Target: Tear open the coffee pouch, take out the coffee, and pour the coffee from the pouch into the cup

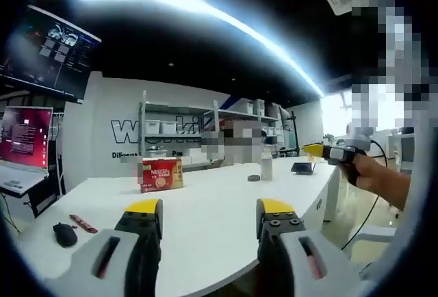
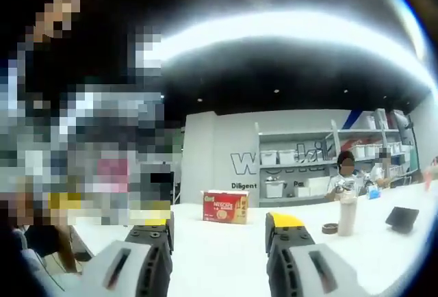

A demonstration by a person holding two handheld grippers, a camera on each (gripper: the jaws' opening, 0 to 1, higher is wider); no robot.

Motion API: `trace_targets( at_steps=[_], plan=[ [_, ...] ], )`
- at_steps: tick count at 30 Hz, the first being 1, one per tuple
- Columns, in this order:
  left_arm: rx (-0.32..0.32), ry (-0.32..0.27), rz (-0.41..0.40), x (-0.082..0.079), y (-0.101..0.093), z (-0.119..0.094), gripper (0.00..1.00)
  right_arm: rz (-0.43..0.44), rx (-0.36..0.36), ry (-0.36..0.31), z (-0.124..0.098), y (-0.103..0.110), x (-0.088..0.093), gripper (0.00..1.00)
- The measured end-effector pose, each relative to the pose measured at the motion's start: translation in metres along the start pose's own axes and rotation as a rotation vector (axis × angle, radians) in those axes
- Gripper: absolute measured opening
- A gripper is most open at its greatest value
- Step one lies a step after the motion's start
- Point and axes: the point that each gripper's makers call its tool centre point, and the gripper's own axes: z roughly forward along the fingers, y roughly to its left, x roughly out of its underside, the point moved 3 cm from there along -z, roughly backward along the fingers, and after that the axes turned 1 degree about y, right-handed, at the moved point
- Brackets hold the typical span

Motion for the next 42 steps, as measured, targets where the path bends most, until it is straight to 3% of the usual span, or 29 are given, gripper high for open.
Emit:
trace_targets(
  at_steps=[42],
  plan=[
    [-0.007, 0.002, -0.002, 0.0021, 0.0044, -0.0014, 0.57, 0.000, -0.005, 0.010, 0.0019, 0.0037, 0.0027, 0.53]
  ],
)
